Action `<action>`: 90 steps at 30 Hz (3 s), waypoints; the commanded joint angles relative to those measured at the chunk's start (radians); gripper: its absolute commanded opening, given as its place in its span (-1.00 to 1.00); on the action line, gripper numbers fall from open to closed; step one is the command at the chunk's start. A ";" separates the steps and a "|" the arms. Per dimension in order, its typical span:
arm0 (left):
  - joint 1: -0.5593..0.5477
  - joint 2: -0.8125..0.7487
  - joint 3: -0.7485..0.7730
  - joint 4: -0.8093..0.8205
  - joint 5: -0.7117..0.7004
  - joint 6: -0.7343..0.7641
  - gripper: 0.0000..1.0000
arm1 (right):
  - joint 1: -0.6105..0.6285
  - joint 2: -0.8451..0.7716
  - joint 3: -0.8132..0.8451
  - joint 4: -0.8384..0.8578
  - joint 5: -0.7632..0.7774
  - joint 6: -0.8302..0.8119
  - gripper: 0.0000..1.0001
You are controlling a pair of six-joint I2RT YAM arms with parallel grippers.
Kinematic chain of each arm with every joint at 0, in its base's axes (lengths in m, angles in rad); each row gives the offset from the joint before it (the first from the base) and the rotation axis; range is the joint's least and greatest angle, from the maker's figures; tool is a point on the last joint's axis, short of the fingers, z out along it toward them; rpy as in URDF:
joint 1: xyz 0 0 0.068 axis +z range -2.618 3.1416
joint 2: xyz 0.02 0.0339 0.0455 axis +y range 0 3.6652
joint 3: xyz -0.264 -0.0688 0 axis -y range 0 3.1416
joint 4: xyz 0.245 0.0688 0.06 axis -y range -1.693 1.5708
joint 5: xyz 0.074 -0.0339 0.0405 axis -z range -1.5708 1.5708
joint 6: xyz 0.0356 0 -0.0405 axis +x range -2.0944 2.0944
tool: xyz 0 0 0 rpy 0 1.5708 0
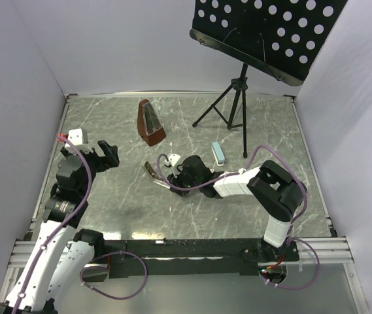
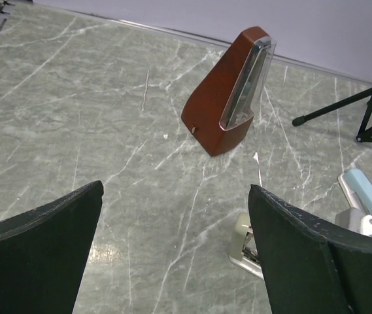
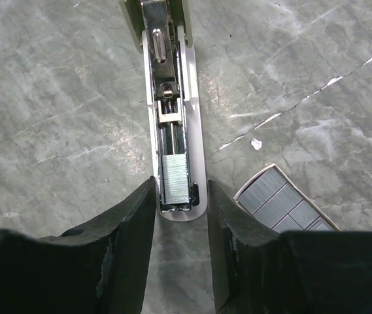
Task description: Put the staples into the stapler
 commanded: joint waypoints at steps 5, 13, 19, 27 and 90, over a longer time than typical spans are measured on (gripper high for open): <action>0.034 0.080 -0.012 0.064 0.135 -0.001 0.94 | -0.013 -0.020 -0.018 0.087 -0.085 -0.009 -0.72; 0.033 0.247 -0.009 0.035 0.205 -0.164 0.94 | -0.015 -0.003 -0.001 0.089 -0.097 -0.028 -0.96; -0.024 0.356 -0.049 0.128 0.233 -0.242 0.96 | -0.012 0.028 0.017 0.092 -0.100 -0.032 -1.00; -0.203 0.508 -0.045 0.236 0.074 -0.265 0.79 | 0.000 0.042 0.029 0.086 -0.093 -0.041 -1.00; -0.601 0.643 -0.103 0.333 -0.006 -0.283 0.45 | 0.008 0.059 0.043 0.087 -0.102 -0.024 -1.00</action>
